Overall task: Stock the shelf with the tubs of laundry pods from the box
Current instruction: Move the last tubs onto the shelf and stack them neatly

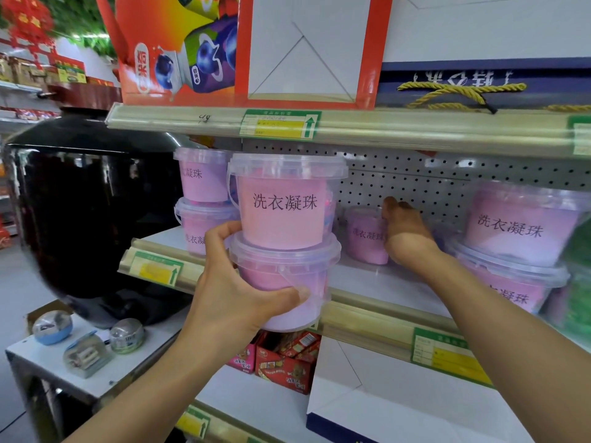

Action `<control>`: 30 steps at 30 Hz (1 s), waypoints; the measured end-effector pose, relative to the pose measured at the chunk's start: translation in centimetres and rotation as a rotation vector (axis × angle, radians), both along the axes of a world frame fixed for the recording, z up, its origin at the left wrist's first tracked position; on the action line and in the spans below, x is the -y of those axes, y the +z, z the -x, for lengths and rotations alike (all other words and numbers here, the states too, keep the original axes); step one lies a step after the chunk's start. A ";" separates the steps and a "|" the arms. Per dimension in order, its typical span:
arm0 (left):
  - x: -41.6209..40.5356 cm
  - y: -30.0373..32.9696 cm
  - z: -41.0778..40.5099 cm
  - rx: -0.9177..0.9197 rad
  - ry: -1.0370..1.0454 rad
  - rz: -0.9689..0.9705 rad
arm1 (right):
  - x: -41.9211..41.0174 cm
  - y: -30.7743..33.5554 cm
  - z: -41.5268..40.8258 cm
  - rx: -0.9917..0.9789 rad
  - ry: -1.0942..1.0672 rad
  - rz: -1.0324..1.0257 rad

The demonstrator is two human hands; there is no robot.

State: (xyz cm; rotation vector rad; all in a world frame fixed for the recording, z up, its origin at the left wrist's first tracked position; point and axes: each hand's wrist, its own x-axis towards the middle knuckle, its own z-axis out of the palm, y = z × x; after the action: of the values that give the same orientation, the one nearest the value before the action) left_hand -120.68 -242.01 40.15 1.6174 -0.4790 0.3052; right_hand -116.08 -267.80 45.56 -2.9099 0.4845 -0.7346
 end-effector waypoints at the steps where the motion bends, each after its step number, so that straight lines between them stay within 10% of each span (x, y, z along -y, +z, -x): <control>1: 0.0 0.0 0.0 0.002 0.000 0.001 | 0.0 0.0 0.1 -0.002 0.003 -0.008; 14: 3.0 0.0 0.7 0.035 -0.081 -0.034 | -0.4 2.1 6.0 0.312 0.301 -0.380; 19: 5.8 1.1 0.3 0.045 -0.125 -0.038 | -0.9 2.8 10.0 0.151 0.508 -0.732; 30: 11.4 1.0 -2.2 0.056 -0.151 -0.086 | 0.3 1.1 12.2 0.043 0.530 -0.806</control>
State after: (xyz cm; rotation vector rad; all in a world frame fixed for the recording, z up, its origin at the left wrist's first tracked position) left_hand -118.46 -253.39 41.19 1.6494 -0.6612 0.2190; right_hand -128.32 -268.06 46.70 -2.1043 -0.0252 -0.3877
